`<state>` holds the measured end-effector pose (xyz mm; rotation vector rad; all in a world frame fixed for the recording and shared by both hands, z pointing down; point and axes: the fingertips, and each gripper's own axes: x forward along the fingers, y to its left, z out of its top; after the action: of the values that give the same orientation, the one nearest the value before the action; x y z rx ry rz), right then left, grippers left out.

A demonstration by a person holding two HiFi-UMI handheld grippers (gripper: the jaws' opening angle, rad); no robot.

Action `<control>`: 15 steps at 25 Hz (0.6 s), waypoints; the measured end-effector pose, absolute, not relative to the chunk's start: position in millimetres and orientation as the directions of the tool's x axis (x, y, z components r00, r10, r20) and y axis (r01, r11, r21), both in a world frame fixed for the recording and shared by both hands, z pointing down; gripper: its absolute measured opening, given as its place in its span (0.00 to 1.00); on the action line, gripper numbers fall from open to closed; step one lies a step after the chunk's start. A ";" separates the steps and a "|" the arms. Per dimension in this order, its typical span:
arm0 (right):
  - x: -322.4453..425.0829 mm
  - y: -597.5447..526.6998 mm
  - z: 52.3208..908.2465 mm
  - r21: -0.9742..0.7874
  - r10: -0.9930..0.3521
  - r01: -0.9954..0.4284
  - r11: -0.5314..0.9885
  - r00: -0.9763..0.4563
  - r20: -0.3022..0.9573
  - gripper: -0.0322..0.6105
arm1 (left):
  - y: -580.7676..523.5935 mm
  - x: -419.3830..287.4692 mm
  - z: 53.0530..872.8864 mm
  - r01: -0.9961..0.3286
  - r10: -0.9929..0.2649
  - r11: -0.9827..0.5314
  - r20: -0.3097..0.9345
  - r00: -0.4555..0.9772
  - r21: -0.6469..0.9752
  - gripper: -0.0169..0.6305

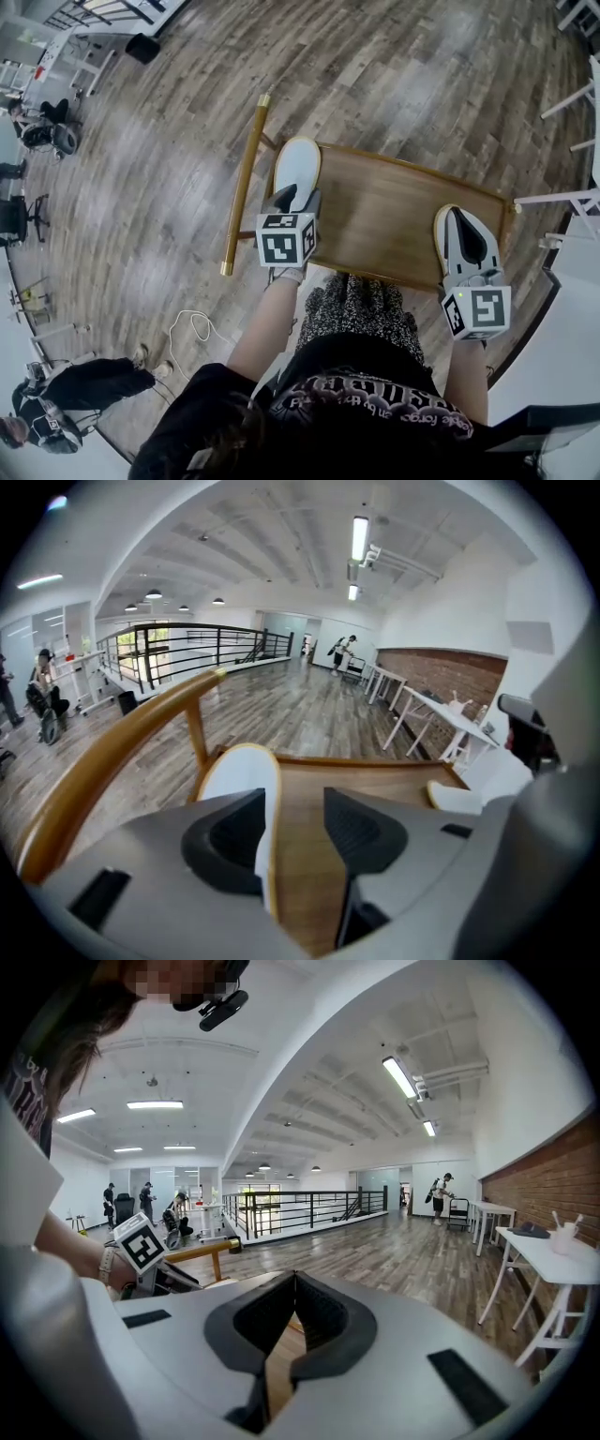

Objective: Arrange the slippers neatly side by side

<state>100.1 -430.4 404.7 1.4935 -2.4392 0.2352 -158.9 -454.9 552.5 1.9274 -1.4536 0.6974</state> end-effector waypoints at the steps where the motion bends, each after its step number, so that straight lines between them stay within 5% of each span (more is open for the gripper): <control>1: 107.0 -428.3 402.9 0.009 -0.854 -0.897 0.442 -0.417 0.311 0.06 | -449.8 -137.5 546.1 -0.952 -0.633 -0.244 0.714 0.299 0.183 0.30; 8: 179.6 -399.7 398.9 0.041 -0.906 -0.952 0.305 -0.276 0.319 0.06 | -391.7 63.1 558.9 -0.754 -0.403 -0.540 0.671 0.622 0.374 0.30; 15: 244.7 -363.0 397.5 0.050 -0.932 -0.980 0.194 -0.168 0.320 0.06 | -341.0 190.4 573.7 -0.586 -0.189 -0.690 0.676 0.712 0.425 0.30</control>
<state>244.7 -363.0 397.5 1.8171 -2.1934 0.2419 190.4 -341.0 573.7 2.2729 -0.5863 0.8041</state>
